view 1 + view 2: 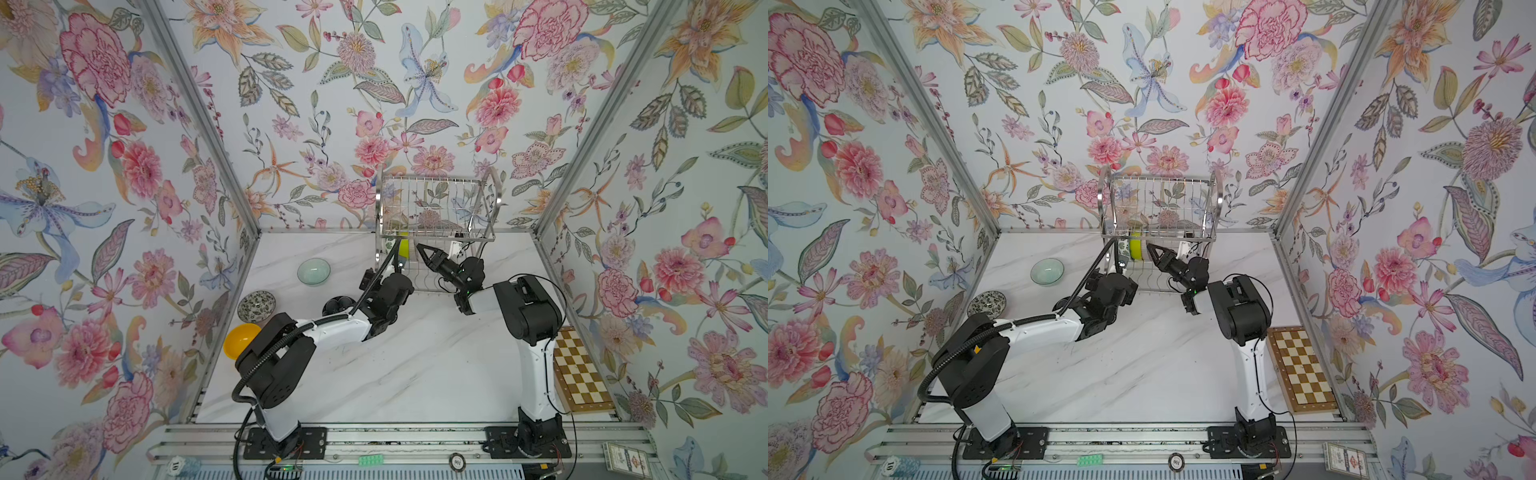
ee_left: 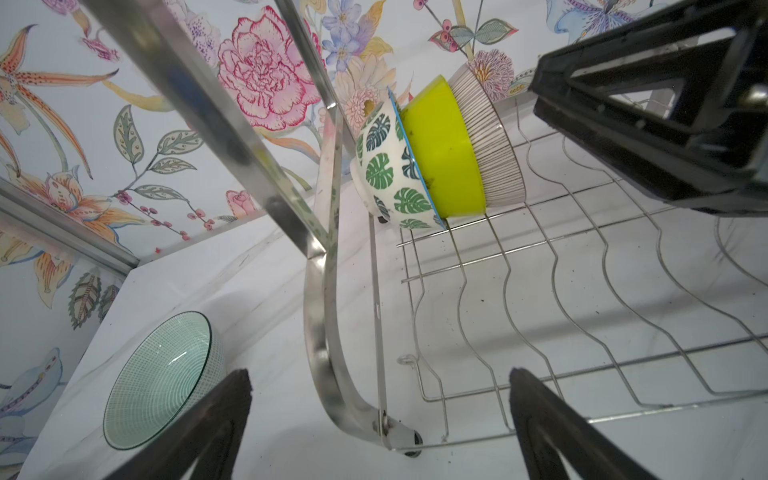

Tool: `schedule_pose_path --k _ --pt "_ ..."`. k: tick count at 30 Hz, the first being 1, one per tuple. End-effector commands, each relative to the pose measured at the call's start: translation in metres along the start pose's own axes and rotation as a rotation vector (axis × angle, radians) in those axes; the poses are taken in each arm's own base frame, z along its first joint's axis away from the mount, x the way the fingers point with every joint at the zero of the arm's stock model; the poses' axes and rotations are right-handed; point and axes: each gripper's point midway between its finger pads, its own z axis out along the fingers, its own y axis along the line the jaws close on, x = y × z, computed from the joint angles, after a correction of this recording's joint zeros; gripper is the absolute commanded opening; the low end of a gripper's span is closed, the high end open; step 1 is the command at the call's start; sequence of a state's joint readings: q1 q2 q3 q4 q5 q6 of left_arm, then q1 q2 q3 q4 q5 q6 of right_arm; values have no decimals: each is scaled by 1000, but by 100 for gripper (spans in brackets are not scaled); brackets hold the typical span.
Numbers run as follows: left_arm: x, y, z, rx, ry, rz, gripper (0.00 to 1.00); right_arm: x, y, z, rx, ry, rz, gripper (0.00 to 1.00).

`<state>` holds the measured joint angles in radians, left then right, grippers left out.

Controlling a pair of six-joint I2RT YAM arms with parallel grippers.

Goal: Load the bowls into the dish rack

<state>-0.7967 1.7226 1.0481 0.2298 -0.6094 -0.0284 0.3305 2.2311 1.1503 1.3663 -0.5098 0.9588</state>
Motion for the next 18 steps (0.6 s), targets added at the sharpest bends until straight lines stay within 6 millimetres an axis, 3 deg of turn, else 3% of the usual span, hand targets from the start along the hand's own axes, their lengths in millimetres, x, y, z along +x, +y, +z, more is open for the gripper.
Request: schedule_pose_path --k 1,9,17,18 --pt "6 25 -13 -47 20 -69 99 3 9 9 -54 12 -6 40" --pt "9 36 -25 -56 15 -94 99 24 16 23 -71 89 -29 48" --pt "14 34 -25 -41 15 -124 99 22 23 5 -64 33 -18 53" --pt "6 38 -31 -37 -6 -145 99 21 24 3 -66 26 -18 54"
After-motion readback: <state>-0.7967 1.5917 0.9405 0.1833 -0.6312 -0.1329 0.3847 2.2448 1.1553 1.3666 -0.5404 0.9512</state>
